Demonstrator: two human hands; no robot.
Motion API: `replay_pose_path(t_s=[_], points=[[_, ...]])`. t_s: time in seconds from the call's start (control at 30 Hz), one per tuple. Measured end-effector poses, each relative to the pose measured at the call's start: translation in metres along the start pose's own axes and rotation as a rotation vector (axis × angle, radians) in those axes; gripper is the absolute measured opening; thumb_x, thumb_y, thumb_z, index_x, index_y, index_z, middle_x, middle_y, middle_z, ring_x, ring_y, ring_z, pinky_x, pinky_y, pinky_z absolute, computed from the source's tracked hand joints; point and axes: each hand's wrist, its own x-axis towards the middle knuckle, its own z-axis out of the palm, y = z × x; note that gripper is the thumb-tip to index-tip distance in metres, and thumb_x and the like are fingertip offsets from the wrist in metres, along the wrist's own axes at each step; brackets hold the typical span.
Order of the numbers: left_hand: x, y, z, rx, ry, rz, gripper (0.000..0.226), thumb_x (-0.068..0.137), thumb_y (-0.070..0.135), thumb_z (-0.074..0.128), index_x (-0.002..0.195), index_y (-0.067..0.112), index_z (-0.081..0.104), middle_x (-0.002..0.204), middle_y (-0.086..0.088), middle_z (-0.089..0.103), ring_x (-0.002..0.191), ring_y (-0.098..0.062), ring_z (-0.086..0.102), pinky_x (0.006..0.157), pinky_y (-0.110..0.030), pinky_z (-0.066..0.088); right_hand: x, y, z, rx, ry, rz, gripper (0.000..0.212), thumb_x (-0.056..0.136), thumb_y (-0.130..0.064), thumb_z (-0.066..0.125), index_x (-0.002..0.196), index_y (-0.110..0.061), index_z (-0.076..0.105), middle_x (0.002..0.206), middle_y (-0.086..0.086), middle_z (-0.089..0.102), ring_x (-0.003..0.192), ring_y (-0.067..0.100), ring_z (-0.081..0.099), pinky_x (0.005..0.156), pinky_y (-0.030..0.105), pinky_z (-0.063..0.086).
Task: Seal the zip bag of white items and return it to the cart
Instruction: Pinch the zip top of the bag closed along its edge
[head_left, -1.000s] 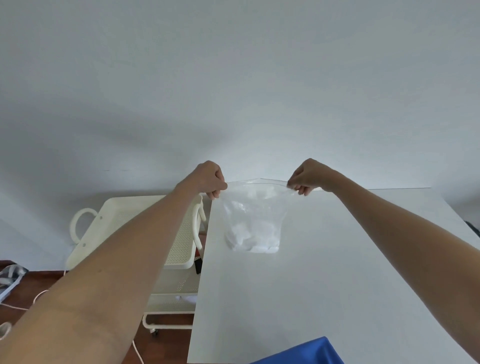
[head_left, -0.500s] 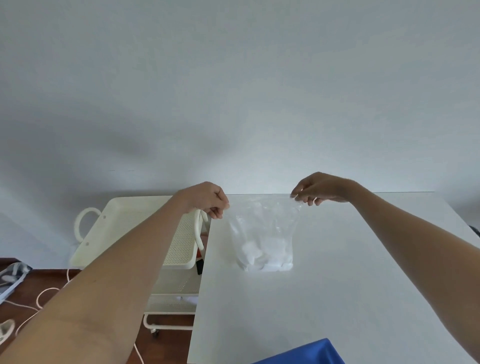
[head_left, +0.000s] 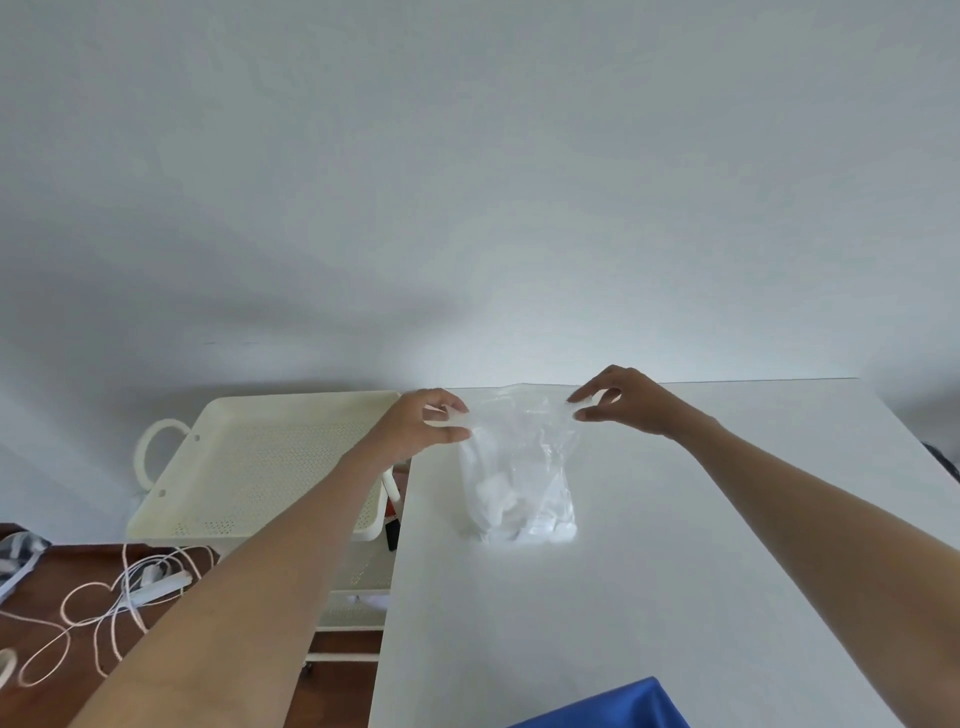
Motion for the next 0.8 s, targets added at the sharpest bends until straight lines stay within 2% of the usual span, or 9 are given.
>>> replay_pose_path(t_s=[0.07,0.17,0.23,0.27,0.4,0.5,0.6,0.7,0.8], points=[[0.001,-0.005,0.002,0.010,0.053,0.038,0.019,0.082,0.018,0.082,0.098,0.010,0.076,0.112,-0.008,0.072,0.108,-0.016,0.068,0.102,-0.035,0.050,0.001,0.002,-0.001,0.004,0.006,0.008,0.016,0.083,-0.031,0.086,0.098,-0.025,0.082,0.109,-0.007,0.064,0.086,0.011,0.067,0.076,0.020,0.047],[0.002,-0.010,-0.001,-0.014,0.095,0.020,0.020,0.084,0.024,0.081,0.097,0.009,0.078,0.104,0.001,0.077,0.102,-0.003,0.069,0.093,-0.022,0.050,0.002,0.004,-0.006,0.022,-0.020,0.022,0.015,0.079,-0.033,0.089,0.087,-0.024,0.080,0.095,-0.012,0.072,0.071,0.001,0.066,0.068,0.018,0.045],[0.003,-0.007,-0.006,-0.038,0.086,0.013,0.023,0.082,0.026,0.082,0.099,0.011,0.079,0.100,0.010,0.078,0.099,0.008,0.068,0.086,-0.012,0.046,0.004,0.004,-0.009,0.055,-0.022,0.008,0.019,0.079,-0.029,0.090,0.086,-0.018,0.078,0.091,-0.004,0.077,0.068,0.006,0.066,0.068,0.024,0.048],[0.004,-0.005,-0.008,-0.055,0.081,0.018,0.022,0.082,0.025,0.082,0.100,0.011,0.080,0.099,0.010,0.078,0.099,0.007,0.069,0.086,-0.010,0.046,0.005,0.003,-0.011,0.072,-0.017,-0.001,0.020,0.079,-0.027,0.090,0.086,-0.015,0.077,0.091,0.000,0.079,0.072,0.010,0.067,0.068,0.027,0.050],[0.008,0.004,-0.017,-0.130,0.151,0.057,0.015,0.085,0.018,0.080,0.095,0.007,0.079,0.096,-0.006,0.079,0.092,-0.011,0.073,0.086,-0.017,0.054,0.010,0.001,-0.021,0.217,-0.092,0.010,0.023,0.081,-0.026,0.088,0.094,-0.010,0.078,0.098,0.000,0.082,0.092,0.010,0.075,0.081,0.029,0.056],[0.011,0.010,-0.017,-0.262,0.216,0.035,0.021,0.090,0.015,0.074,0.098,-0.004,0.071,0.094,-0.018,0.073,0.088,-0.023,0.073,0.081,-0.026,0.061,0.014,-0.005,-0.026,0.366,-0.118,-0.014,0.029,0.084,-0.026,0.086,0.102,-0.007,0.075,0.107,0.006,0.082,0.106,0.019,0.076,0.092,0.035,0.056],[0.013,0.015,-0.015,-0.280,0.275,0.024,0.022,0.091,0.014,0.073,0.099,-0.006,0.066,0.086,-0.012,0.068,0.076,-0.017,0.073,0.073,-0.027,0.061,0.016,-0.009,-0.024,0.473,-0.049,-0.039,0.028,0.084,-0.022,0.086,0.107,-0.010,0.073,0.107,0.010,0.082,0.102,0.019,0.077,0.086,0.033,0.053],[0.011,0.013,-0.016,-0.323,0.292,0.031,0.027,0.086,0.015,0.078,0.100,-0.005,0.064,0.076,-0.011,0.073,0.070,-0.018,0.075,0.065,-0.022,0.058,0.017,-0.006,-0.022,0.546,-0.008,-0.024,0.039,0.084,-0.022,0.086,0.119,-0.015,0.070,0.107,0.010,0.081,0.101,0.019,0.076,0.083,0.032,0.053],[0.007,0.007,-0.014,-0.391,0.270,-0.006,0.039,0.079,0.019,0.085,0.106,-0.001,0.064,0.079,-0.016,0.076,0.073,-0.029,0.077,0.071,-0.031,0.059,0.016,0.001,-0.017,0.585,-0.045,0.037,0.039,0.084,-0.021,0.085,0.121,-0.016,0.073,0.110,0.009,0.081,0.102,0.019,0.075,0.084,0.031,0.051]])
